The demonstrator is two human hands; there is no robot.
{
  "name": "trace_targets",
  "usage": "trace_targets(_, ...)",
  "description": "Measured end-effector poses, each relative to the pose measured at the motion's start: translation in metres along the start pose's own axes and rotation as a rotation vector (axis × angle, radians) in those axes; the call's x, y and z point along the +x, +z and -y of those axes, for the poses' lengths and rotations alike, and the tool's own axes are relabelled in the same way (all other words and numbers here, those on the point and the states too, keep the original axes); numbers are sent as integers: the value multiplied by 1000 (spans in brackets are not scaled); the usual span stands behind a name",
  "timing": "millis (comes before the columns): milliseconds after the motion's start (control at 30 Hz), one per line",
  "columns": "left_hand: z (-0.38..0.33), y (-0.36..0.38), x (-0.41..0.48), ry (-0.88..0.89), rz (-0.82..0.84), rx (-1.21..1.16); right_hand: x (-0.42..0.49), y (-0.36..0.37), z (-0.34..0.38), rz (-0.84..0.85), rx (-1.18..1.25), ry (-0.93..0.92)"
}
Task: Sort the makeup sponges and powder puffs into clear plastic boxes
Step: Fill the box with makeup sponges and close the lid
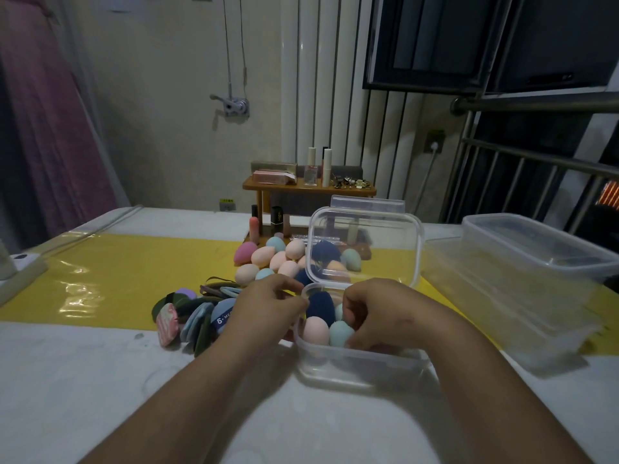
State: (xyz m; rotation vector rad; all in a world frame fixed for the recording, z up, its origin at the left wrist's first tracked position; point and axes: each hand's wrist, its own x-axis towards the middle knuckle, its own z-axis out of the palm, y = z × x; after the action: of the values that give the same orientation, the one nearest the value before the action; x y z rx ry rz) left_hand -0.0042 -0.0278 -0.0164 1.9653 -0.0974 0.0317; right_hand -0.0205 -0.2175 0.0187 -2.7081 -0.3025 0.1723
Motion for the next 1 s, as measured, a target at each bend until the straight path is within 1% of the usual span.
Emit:
trace_targets(167, 1, 0, 0, -2, -15, 29, -3, -7, 2, -5, -32, 10)
trace_targets(333, 1, -1, 0, 9, -42, 68, -8, -16, 1, 29, 118, 27)
trace_targets(433, 2, -1, 1, 19, -48, 84, -6, -17, -1, -44, 154, 20)
trace_targets(567, 2, -1, -1, 62, -58, 144, 4, -8, -3, -214, 210, 18)
trace_targets(667, 1, 0, -2, 140, -75, 281, 11, 4, -4, -379, 207, 13)
trace_targets(733, 0, -1, -1, 193, -110, 340, 12, 9, -3, -441, 185, 7)
trace_targets(800, 2, -3, 5, 227, -176, 405, 13, 10, -2, -453, 166, 4)
trace_targets(833, 3, -5, 9, 235, -214, 474, 14, 10, -1, -449, 157, 6)
trace_targets(900, 3, -9, 20, 231, -274, 707, 14, 11, 0, -438, 134, 7)
trace_targets(933, 3, -11, 24, 214, -285, 820, 15, 10, 0, -435, 124, 8)
trace_targets(1000, 2, -14, 30, 150, -237, 987, 15, 10, 0, -430, 112, 13)
